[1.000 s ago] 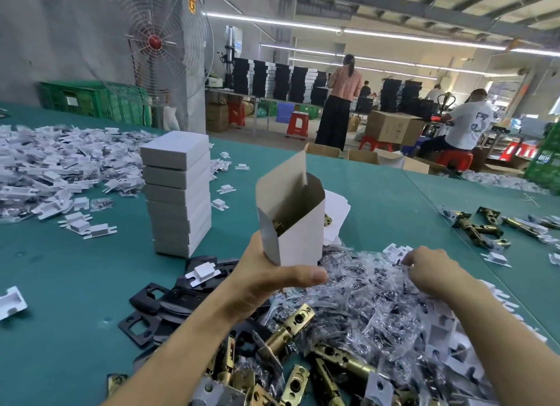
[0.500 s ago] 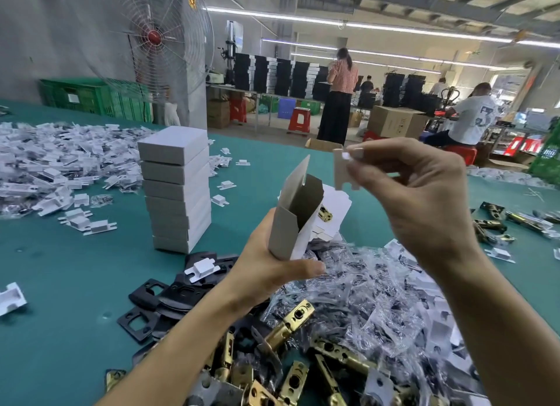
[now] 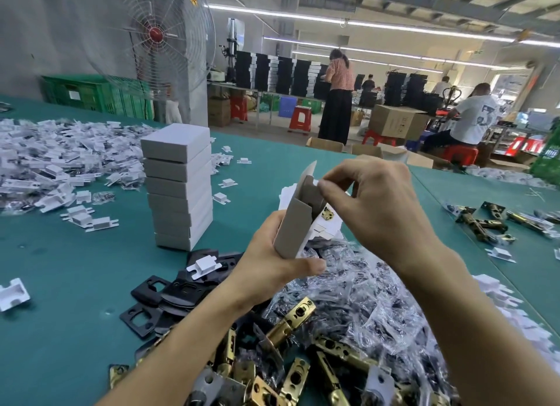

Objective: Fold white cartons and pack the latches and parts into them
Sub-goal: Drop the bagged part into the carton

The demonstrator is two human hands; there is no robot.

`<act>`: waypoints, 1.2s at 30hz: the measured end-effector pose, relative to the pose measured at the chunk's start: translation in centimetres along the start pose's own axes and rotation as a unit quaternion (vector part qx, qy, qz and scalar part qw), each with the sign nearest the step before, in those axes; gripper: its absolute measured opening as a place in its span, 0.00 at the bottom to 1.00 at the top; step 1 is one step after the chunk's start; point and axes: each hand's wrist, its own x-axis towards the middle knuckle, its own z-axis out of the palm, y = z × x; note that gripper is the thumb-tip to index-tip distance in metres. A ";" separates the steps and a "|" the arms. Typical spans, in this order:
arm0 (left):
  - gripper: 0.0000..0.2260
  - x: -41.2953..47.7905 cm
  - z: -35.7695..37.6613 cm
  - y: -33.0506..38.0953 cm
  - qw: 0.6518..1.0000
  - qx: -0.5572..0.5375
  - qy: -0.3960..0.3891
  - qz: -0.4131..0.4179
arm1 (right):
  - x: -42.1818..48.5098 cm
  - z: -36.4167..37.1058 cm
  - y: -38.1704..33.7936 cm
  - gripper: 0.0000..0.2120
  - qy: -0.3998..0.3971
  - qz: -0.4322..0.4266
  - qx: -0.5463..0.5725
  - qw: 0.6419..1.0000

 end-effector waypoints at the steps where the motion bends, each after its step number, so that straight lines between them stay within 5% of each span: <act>1: 0.35 0.0 0.0 0.0 1.000 0.005 0.004 0.001 | 0.2 -0.2 0.0 0.07 -0.021 0.002 -0.019 1.000; 10: 0.33 -0.1 0.0 0.1 0.999 0.038 0.015 -0.014 | 1.0 -0.9 0.6 0.14 -0.273 0.032 -0.070 0.959; 14: 0.33 0.0 0.1 0.1 0.999 0.039 0.012 -0.024 | 0.6 -0.7 0.8 0.09 -0.219 0.006 -0.018 0.976; 20: 0.31 0.1 0.2 0.4 0.999 0.023 0.017 -0.022 | 0.0 -0.7 1.1 0.19 -0.283 0.011 0.033 0.958; 22: 0.30 0.1 0.2 0.7 0.999 0.009 0.040 -0.014 | -0.2 -0.6 1.2 0.16 -0.255 0.000 0.078 0.964; 27: 0.18 0.5 -1.3 1.8 0.989 0.005 0.148 -0.016 | -0.6 2.1 1.9 0.07 0.004 0.057 0.176 0.983; 28: 0.14 0.6 -1.9 1.9 0.984 0.007 0.178 -0.020 | -0.8 2.8 1.9 0.07 -0.018 0.073 0.163 0.984; 32: 0.08 1.2 -3.7 2.1 0.966 -0.012 0.258 -0.029 | -1.8 6.3 2.0 0.07 -0.333 0.038 -0.019 0.942; 36: 0.07 1.2 -4.6 2.2 0.958 -0.014 0.285 -0.022 | -1.6 9.5 0.8 0.12 -0.433 -0.013 -0.019 0.901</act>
